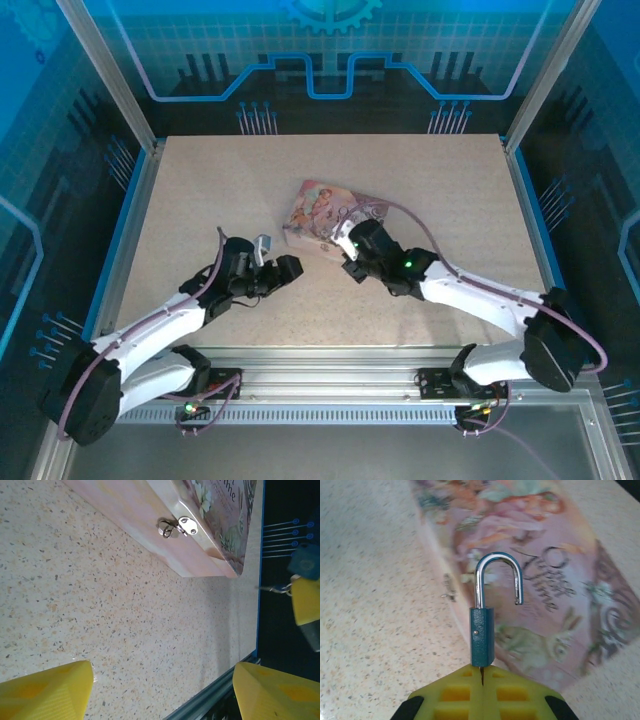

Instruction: Unlock a padlock with a key

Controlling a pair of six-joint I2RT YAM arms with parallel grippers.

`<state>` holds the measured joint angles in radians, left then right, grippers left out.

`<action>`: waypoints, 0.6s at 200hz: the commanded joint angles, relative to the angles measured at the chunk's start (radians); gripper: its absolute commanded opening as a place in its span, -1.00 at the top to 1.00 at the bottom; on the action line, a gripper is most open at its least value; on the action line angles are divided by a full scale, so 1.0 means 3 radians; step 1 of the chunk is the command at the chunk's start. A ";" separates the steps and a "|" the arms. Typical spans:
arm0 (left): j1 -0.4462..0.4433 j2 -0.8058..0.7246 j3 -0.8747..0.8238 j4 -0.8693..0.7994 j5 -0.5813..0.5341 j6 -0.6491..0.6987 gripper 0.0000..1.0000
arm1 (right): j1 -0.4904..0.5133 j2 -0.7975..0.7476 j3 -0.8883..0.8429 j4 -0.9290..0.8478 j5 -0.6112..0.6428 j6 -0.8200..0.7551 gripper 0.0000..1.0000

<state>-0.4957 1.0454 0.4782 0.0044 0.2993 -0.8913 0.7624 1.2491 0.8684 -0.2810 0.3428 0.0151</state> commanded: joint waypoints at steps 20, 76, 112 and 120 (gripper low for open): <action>-0.0137 0.0111 0.0294 0.0016 0.0144 0.0178 -0.58 | -0.0575 -0.0379 -0.0147 -0.0413 -0.0072 0.0755 1.00; -0.0299 0.0407 0.0460 0.0187 0.0140 0.0164 -0.62 | -0.1475 -0.0379 -0.0244 -0.0658 -0.0504 0.1275 1.00; -0.0360 0.0456 0.0482 0.0292 0.0099 0.0159 -0.65 | -0.1817 -0.0146 -0.0336 -0.0540 -0.0823 0.1462 1.00; -0.0374 0.0458 0.0482 0.0312 0.0095 0.0166 -0.66 | -0.1875 -0.0082 -0.0342 -0.0515 -0.0901 0.1487 1.00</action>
<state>-0.5938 1.1774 0.5941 0.0544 0.3199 -0.8612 0.2481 1.1805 0.7879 -0.4442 0.1795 0.3893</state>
